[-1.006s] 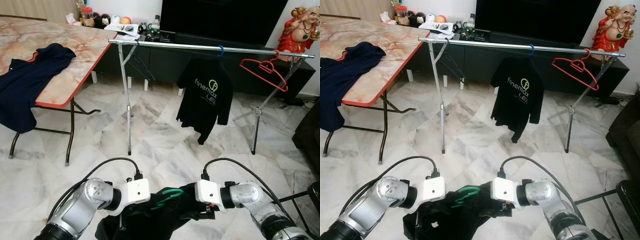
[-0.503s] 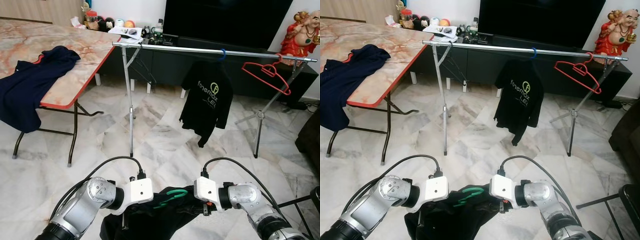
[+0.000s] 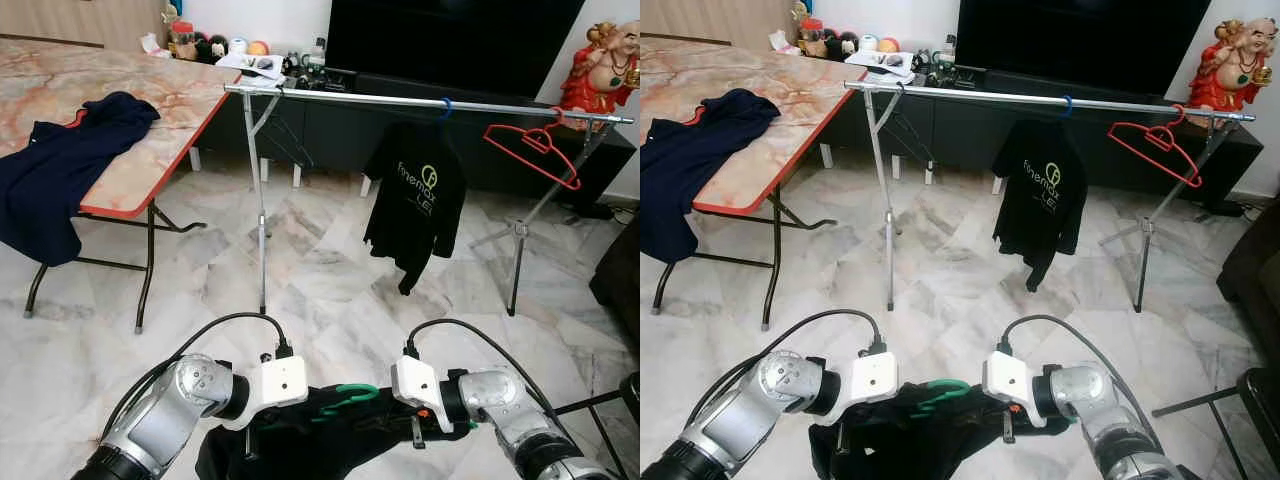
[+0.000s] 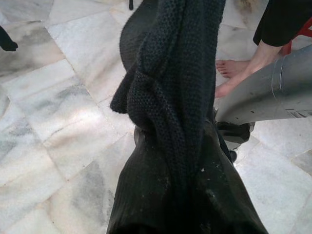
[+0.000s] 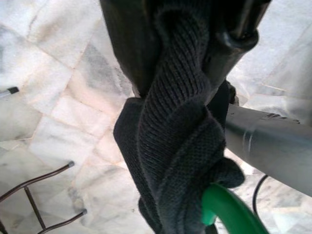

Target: Hang hanger

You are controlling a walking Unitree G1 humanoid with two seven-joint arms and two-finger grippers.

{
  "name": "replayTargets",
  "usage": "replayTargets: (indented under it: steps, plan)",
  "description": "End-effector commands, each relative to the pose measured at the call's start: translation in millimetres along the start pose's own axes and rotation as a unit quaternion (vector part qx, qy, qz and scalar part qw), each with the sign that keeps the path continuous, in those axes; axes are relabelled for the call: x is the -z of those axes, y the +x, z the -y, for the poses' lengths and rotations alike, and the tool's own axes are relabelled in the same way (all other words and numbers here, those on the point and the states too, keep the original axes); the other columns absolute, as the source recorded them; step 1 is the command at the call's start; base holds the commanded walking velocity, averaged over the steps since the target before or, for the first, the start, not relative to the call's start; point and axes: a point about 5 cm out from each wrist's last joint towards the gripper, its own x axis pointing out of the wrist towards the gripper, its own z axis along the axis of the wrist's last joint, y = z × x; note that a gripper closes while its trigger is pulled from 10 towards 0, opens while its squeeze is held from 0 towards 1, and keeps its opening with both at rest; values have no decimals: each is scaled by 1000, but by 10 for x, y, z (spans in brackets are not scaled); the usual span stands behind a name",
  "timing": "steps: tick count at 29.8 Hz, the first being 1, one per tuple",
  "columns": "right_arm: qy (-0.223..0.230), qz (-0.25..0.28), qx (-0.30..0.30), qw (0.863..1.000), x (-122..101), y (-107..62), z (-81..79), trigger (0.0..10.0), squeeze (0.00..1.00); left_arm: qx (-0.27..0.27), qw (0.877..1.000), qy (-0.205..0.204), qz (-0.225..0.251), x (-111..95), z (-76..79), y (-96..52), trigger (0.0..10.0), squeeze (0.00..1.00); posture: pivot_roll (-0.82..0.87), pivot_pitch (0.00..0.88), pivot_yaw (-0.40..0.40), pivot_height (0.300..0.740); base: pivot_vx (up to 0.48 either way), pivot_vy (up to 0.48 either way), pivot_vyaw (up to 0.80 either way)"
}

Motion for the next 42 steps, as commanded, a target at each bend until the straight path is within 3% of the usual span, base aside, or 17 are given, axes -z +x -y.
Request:
replayTargets:
  steps: [1,22,31,38,39,40,41,42]
  plan:
    - [7,3,-8,1000,14,-8,-21,0,0,-8,999,21,30,-172,-63,-38,0,0,82,62,-107,740,0,0,0]
    - [27,12,2,1000,56,-22,-46,0,0,-4,999,8,47,-207,-58,-109,0,0,72,121,-69,740,0,0,0]
    - [44,12,11,999,188,-99,-148,0,0,17,998,11,63,-278,-42,-22,0,0,49,120,-57,740,0,0,0]
    - [42,13,16,999,140,-98,-97,0,0,9,998,11,63,-302,-102,-28,0,0,65,105,-65,740,0,0,0]
    - [38,12,16,999,129,-96,-89,0,0,8,998,6,65,-295,-100,-46,8980,722,68,103,-68,740,0,0,0]
    - [36,10,15,999,121,-96,-81,0,0,8,998,2,68,-292,-101,-58,8980,722,68,101,-70,740,0,0,0]
    - [35,9,16,999,109,-96,-66,0,0,3,998,-12,68,-259,-105,-87,10000,1000,68,95,-70,740,0,0,0]
    - [34,7,18,999,104,-96,-58,0,0,1,998,-12,66,-238,-100,-103,10000,1000,66,90,-71,740,0,0,0]
